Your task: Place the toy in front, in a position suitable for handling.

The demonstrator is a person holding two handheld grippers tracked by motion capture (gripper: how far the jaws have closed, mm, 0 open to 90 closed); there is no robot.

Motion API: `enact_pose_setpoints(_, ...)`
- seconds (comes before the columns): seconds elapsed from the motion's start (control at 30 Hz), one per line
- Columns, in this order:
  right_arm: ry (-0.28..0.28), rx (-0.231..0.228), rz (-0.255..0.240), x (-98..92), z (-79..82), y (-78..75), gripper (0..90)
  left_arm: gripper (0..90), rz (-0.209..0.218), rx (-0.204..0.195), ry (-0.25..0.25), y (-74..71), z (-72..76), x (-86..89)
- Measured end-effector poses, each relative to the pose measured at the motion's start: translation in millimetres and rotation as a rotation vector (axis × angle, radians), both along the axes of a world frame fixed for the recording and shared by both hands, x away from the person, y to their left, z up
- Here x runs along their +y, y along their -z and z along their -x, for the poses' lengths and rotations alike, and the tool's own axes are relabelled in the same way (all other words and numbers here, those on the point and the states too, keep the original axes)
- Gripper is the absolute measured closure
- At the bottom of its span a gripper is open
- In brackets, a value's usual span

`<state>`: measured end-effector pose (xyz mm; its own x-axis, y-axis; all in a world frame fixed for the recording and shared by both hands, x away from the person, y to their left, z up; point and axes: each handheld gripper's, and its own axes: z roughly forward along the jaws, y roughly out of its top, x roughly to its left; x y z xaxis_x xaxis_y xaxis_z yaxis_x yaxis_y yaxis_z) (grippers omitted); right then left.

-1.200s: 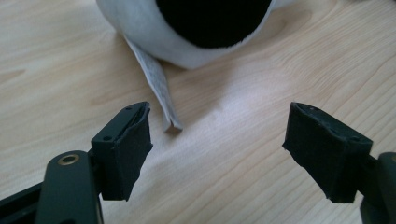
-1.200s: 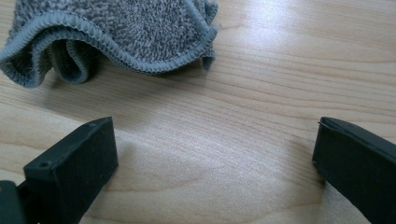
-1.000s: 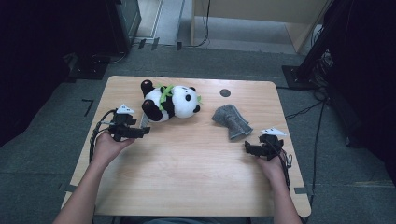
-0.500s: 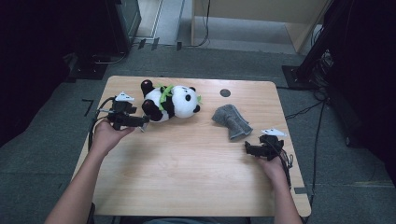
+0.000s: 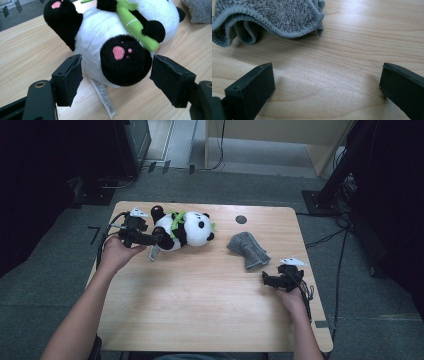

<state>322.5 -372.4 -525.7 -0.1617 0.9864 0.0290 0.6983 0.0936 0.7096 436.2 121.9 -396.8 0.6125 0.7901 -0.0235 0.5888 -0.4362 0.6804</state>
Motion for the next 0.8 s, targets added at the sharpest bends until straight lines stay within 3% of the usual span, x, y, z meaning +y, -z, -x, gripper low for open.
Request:
enact_pose_setpoints(0.1,0.000,0.000,0.000,0.0,0.0,0.0,0.0,25.6,0.025,0.010,0.009,-4.0,-8.0,-3.8)
enact_pose_setpoints(0.43,-0.002,0.000,0.000,0.1,0.1,0.0,0.0,27.0,-0.002,0.023,0.026,-11.1,-26.1,-20.9)
enact_pose_setpoints(0.63,-0.002,0.000,0.000,0.1,0.0,0.0,0.0,34.4,0.024,0.019,0.013,-14.1,-37.3,-23.2)
enact_pose_setpoints(0.73,-0.002,0.000,0.000,0.1,0.0,0.0,0.0,43.9,-0.006,0.028,0.017,-14.6,-39.6,-25.7)
enact_pose_setpoints(0.8,-0.002,0.000,0.000,0.3,-0.1,0.0,0.0,42.3,-0.031,0.015,0.033,-17.5,-40.7,-32.8)
